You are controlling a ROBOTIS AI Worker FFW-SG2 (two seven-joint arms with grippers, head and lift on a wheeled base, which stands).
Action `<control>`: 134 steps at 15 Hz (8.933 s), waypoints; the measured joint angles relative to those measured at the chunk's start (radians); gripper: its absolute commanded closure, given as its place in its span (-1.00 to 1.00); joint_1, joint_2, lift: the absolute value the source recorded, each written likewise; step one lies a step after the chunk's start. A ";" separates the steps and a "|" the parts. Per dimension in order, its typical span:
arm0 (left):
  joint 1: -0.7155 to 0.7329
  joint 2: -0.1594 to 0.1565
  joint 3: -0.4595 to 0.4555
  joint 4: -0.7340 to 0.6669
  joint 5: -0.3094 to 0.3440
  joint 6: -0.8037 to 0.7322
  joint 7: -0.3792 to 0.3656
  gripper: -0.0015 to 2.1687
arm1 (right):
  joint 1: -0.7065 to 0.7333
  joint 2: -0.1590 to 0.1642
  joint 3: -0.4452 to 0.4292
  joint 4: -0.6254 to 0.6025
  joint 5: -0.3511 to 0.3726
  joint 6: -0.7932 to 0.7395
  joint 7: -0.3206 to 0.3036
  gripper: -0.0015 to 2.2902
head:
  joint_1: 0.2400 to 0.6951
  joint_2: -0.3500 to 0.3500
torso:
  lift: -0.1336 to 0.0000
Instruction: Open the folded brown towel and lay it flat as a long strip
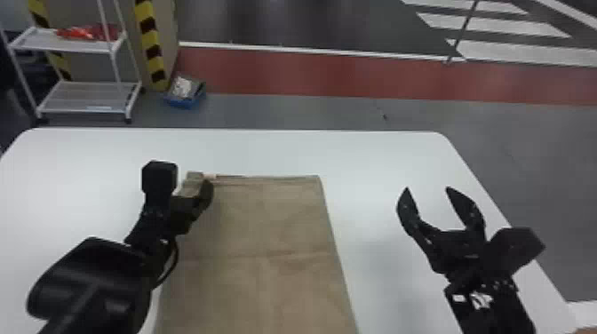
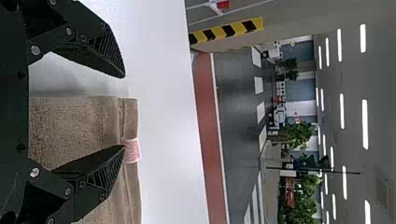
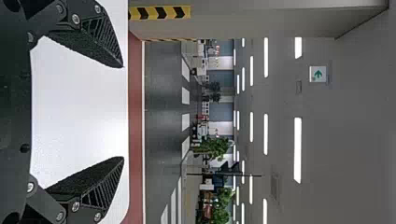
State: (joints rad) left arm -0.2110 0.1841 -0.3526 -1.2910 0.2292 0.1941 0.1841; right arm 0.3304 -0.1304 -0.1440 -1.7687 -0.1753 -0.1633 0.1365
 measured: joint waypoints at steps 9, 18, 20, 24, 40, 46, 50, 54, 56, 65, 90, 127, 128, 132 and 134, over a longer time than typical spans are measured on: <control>0.017 0.003 -0.007 -0.016 -0.003 0.026 -0.002 -0.35 | -0.002 -0.004 0.001 0.000 -0.003 0.000 -0.001 -0.83 | 1.00 -0.42 | -0.84; 0.057 0.008 0.000 -0.109 -0.013 0.063 0.011 -0.19 | 0.001 -0.003 0.010 -0.003 -0.001 0.000 0.000 -0.83 | 1.00 -0.42 | -0.84; 0.058 0.008 -0.001 -0.109 -0.017 0.075 0.008 0.07 | 0.003 -0.003 0.009 -0.007 -0.003 0.000 0.000 -0.83 | 1.00 -0.42 | -0.84; 0.071 0.009 0.006 -0.130 -0.018 0.075 0.017 0.33 | 0.004 -0.002 0.009 -0.009 -0.004 0.000 0.000 -0.83 | 1.00 -0.42 | -0.84; 0.490 0.123 0.186 -0.832 -0.001 0.493 -0.037 0.33 | -0.037 -0.002 0.018 -0.001 -0.006 0.000 -0.002 -0.83 | 1.00 -0.34 | -0.84; 0.621 0.150 0.236 -0.972 0.109 0.488 -0.083 0.33 | -0.095 0.008 0.053 0.018 0.003 0.014 -0.002 -0.83 | 1.00 -0.35 | -0.84; 0.672 0.168 0.236 -1.041 0.132 0.505 -0.097 0.33 | -0.188 0.017 0.125 0.069 0.006 0.026 0.057 -0.83 | 1.00 -0.27 | -0.84; 0.701 0.174 0.225 -1.046 0.126 0.511 -0.106 0.33 | -0.327 0.045 0.230 0.191 0.023 0.040 0.118 -0.83 | 1.00 -0.02 | -0.84; 0.709 0.178 0.220 -1.047 0.122 0.511 -0.109 0.33 | -0.404 0.075 0.273 0.276 0.054 0.042 0.174 -0.83 | 1.00 0.09 | -0.84; 0.730 0.197 0.216 -1.045 0.116 0.511 -0.127 0.33 | -0.759 0.130 0.439 0.682 0.205 0.048 0.294 -0.83 | 1.00 0.49 | -0.84; 0.778 0.200 0.182 -1.079 0.050 0.508 -0.131 0.33 | -1.192 0.130 0.656 0.862 0.208 0.926 0.776 -0.65 | 1.00 0.58 | -0.84; 0.785 0.192 0.170 -1.083 0.028 0.502 -0.131 0.33 | -1.134 0.130 0.661 0.963 0.361 0.903 0.739 -0.10 | 1.00 0.41 | -0.84; 0.787 0.192 0.169 -1.084 0.026 0.502 -0.130 0.33 | -1.134 0.130 0.662 0.963 0.362 0.906 0.743 0.03 | 1.00 0.41 | -0.84; 0.791 0.193 0.171 -1.088 0.024 0.502 -0.130 0.33 | -1.134 0.130 0.659 0.962 0.363 0.911 0.750 0.15 | 1.00 0.41 | -0.84; 0.793 0.194 0.175 -1.091 0.024 0.502 -0.129 0.33 | -1.126 0.130 0.645 0.957 0.362 0.909 0.750 0.18 | 1.00 0.41 | -0.84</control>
State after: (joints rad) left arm 0.5823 0.3782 -0.1779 -2.3820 0.2531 0.6957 0.0551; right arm -0.7961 0.0000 0.5006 -0.8112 0.1865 0.7456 0.8866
